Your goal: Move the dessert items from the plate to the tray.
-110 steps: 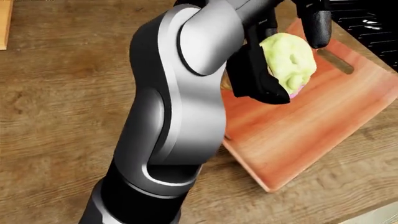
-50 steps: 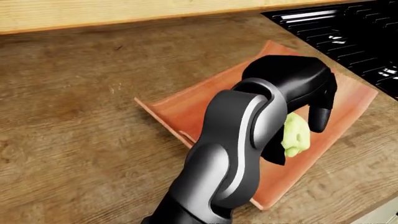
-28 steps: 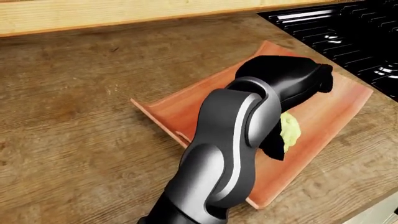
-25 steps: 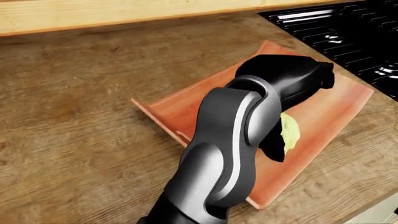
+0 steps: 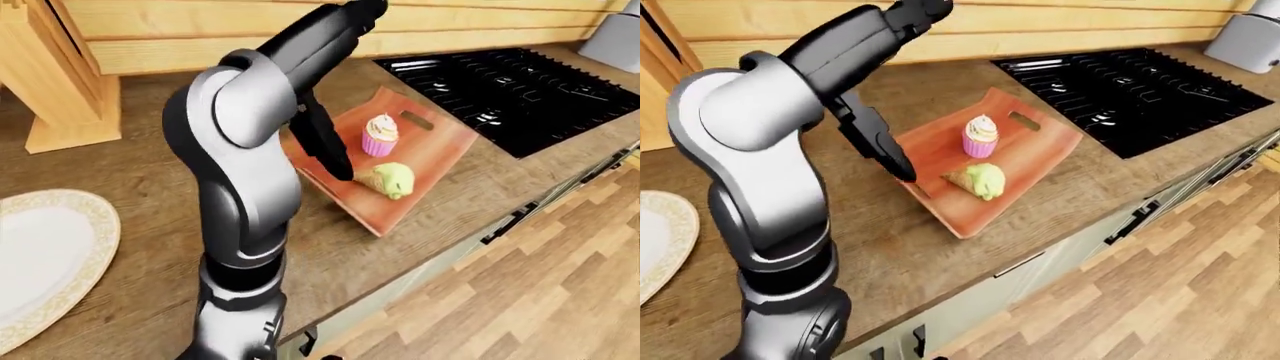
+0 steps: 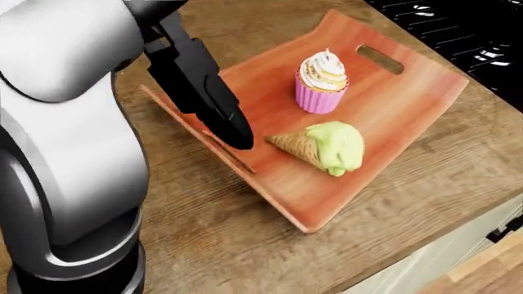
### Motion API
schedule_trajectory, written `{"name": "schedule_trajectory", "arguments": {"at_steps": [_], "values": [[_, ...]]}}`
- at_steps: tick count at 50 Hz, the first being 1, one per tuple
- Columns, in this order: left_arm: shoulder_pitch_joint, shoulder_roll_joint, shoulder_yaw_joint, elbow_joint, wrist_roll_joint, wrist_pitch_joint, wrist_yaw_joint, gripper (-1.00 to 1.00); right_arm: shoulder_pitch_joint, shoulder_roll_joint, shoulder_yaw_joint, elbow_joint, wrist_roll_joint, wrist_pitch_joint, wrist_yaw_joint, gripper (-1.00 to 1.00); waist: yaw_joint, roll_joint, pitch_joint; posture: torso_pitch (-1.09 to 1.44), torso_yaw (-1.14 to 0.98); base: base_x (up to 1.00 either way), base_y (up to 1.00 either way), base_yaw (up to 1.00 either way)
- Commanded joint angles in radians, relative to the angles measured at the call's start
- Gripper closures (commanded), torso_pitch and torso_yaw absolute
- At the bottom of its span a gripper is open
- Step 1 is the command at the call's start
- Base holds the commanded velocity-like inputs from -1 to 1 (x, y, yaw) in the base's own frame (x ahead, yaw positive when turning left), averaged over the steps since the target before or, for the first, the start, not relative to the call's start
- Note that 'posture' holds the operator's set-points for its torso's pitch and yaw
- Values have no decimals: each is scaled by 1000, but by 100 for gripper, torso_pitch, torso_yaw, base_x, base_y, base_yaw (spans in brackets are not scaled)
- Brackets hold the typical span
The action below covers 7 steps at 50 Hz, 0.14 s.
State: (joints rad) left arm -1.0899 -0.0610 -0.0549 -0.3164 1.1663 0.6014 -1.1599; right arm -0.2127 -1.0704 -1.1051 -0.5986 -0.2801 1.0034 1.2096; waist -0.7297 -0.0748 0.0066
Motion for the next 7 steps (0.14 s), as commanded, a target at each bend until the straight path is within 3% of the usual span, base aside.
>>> {"name": "schedule_trajectory", "arguments": {"at_steps": [1,7], "values": [[-42,40,20,-29,-34,27,-3,-100,-11,-18,-11,-10,-9,-7,-21,-100,1,-7,-15,0,-73,0,0,0],[-59,172,65,-102,-98,102,-38,-100,-18,-20,-5,0,-8,-11,-29,-100,5,-5,-8,0,-73,0,0,0]]}}
